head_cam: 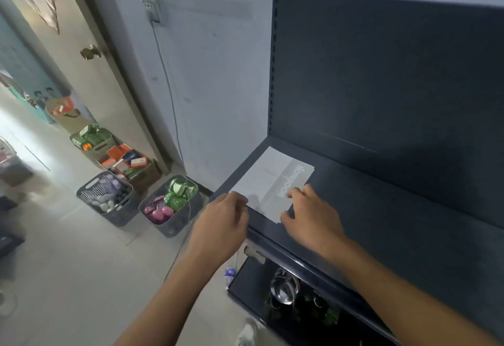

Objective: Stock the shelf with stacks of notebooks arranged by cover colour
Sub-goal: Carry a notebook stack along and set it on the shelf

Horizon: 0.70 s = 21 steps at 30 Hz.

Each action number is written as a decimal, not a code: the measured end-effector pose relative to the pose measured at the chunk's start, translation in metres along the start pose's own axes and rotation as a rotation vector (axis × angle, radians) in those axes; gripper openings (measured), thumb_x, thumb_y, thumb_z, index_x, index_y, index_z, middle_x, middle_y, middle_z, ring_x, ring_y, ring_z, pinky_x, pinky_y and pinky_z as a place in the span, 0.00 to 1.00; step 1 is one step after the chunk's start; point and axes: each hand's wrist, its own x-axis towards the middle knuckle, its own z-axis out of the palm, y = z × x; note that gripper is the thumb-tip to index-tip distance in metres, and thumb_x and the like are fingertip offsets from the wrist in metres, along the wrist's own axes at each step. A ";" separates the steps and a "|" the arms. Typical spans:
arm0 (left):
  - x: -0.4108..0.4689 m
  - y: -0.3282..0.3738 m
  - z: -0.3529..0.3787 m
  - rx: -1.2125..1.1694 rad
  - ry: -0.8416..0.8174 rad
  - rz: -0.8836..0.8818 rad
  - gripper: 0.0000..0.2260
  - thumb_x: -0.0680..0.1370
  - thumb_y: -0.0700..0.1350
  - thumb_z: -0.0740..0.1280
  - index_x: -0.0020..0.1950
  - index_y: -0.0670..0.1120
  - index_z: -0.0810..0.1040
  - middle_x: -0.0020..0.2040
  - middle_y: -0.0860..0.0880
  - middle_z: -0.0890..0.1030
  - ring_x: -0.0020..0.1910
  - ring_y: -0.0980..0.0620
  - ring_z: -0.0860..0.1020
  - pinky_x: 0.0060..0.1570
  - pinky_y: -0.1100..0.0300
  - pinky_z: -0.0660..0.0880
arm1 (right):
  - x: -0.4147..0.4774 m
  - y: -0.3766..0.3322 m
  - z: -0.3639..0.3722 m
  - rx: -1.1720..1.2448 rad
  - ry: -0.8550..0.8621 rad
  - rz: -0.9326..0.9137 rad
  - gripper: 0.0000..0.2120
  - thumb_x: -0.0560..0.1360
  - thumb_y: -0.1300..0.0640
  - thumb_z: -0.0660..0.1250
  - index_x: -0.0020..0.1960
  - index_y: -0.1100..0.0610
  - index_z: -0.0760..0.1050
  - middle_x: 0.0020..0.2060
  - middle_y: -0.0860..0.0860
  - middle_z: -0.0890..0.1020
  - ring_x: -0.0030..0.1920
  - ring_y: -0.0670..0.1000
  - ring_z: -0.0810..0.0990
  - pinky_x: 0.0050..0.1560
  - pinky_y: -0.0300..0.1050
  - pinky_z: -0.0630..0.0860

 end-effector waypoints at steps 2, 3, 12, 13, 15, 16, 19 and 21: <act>0.027 -0.010 0.001 0.000 -0.023 0.012 0.11 0.81 0.48 0.62 0.61 0.51 0.79 0.52 0.55 0.80 0.46 0.57 0.77 0.48 0.59 0.76 | 0.020 -0.004 0.007 0.013 -0.001 0.048 0.14 0.79 0.51 0.61 0.63 0.53 0.71 0.60 0.50 0.71 0.46 0.53 0.75 0.39 0.47 0.70; 0.040 -0.015 0.001 0.001 -0.037 0.012 0.12 0.81 0.48 0.61 0.62 0.50 0.78 0.53 0.54 0.79 0.47 0.56 0.77 0.49 0.60 0.76 | 0.030 -0.006 0.011 0.023 0.003 0.078 0.14 0.79 0.51 0.60 0.62 0.53 0.71 0.60 0.50 0.71 0.46 0.53 0.74 0.39 0.47 0.69; 0.122 -0.033 0.025 0.045 -0.207 0.038 0.14 0.81 0.46 0.60 0.64 0.45 0.75 0.50 0.50 0.75 0.48 0.50 0.73 0.45 0.58 0.69 | 0.066 -0.004 0.022 0.143 0.019 0.349 0.16 0.77 0.50 0.62 0.62 0.56 0.71 0.59 0.54 0.73 0.57 0.56 0.76 0.45 0.47 0.74; 0.128 -0.034 0.029 0.042 -0.229 0.040 0.13 0.81 0.45 0.60 0.63 0.44 0.75 0.48 0.50 0.74 0.46 0.51 0.72 0.43 0.58 0.68 | 0.067 -0.004 0.022 0.179 0.026 0.372 0.16 0.77 0.50 0.63 0.61 0.56 0.72 0.59 0.54 0.75 0.56 0.56 0.77 0.47 0.47 0.75; 0.138 -0.033 0.036 0.055 -0.255 0.052 0.11 0.80 0.44 0.60 0.61 0.43 0.75 0.46 0.50 0.74 0.42 0.50 0.72 0.41 0.58 0.67 | 0.070 -0.002 0.021 0.250 0.051 0.415 0.16 0.78 0.50 0.64 0.62 0.56 0.73 0.57 0.52 0.79 0.55 0.55 0.78 0.50 0.46 0.75; 0.142 -0.033 0.039 0.065 -0.255 0.055 0.10 0.80 0.44 0.61 0.59 0.43 0.75 0.44 0.50 0.75 0.41 0.50 0.72 0.39 0.58 0.66 | 0.071 -0.001 0.020 0.284 0.063 0.435 0.16 0.78 0.49 0.64 0.62 0.55 0.73 0.57 0.51 0.80 0.54 0.54 0.79 0.50 0.46 0.74; 0.152 -0.033 0.045 0.069 -0.245 0.011 0.05 0.79 0.43 0.62 0.52 0.43 0.74 0.43 0.48 0.78 0.40 0.48 0.74 0.37 0.55 0.68 | 0.070 0.000 0.020 0.370 0.089 0.468 0.18 0.78 0.48 0.65 0.65 0.53 0.72 0.55 0.48 0.80 0.52 0.51 0.79 0.47 0.44 0.72; 0.160 -0.034 0.049 0.062 -0.286 -0.052 0.06 0.79 0.44 0.62 0.51 0.43 0.74 0.44 0.47 0.80 0.43 0.44 0.76 0.42 0.54 0.69 | 0.068 -0.001 0.022 0.365 0.105 0.470 0.18 0.78 0.48 0.65 0.66 0.53 0.72 0.55 0.48 0.80 0.52 0.50 0.79 0.47 0.44 0.73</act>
